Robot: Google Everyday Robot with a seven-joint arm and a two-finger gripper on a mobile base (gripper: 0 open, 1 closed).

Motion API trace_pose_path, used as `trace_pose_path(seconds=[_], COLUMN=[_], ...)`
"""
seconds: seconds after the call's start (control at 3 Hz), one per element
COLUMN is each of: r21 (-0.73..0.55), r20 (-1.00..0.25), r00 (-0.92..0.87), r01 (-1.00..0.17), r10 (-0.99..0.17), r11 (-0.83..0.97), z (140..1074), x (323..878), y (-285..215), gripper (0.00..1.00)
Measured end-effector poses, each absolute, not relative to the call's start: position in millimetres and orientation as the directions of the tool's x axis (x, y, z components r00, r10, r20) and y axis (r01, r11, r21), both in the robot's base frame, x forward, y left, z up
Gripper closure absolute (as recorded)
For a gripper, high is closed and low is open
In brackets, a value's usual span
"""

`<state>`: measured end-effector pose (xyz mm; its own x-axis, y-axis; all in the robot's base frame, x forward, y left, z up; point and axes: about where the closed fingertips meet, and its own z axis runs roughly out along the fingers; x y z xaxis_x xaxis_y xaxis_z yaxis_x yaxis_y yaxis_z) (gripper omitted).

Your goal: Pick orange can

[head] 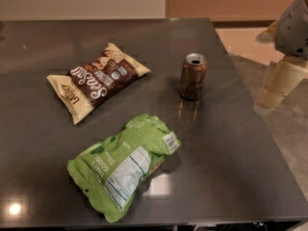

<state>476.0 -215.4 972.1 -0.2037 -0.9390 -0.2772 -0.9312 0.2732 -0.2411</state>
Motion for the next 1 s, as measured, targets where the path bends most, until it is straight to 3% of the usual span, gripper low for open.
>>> trace_pose_path(seconds=[1.0], r21=[-0.224], r20=[-0.421], r00=[-0.153], r01=[-0.938], r10=[-0.894], r11=[0.266], z=[937.9], x=[557.0], y=[-177.0], gripper=[0.00])
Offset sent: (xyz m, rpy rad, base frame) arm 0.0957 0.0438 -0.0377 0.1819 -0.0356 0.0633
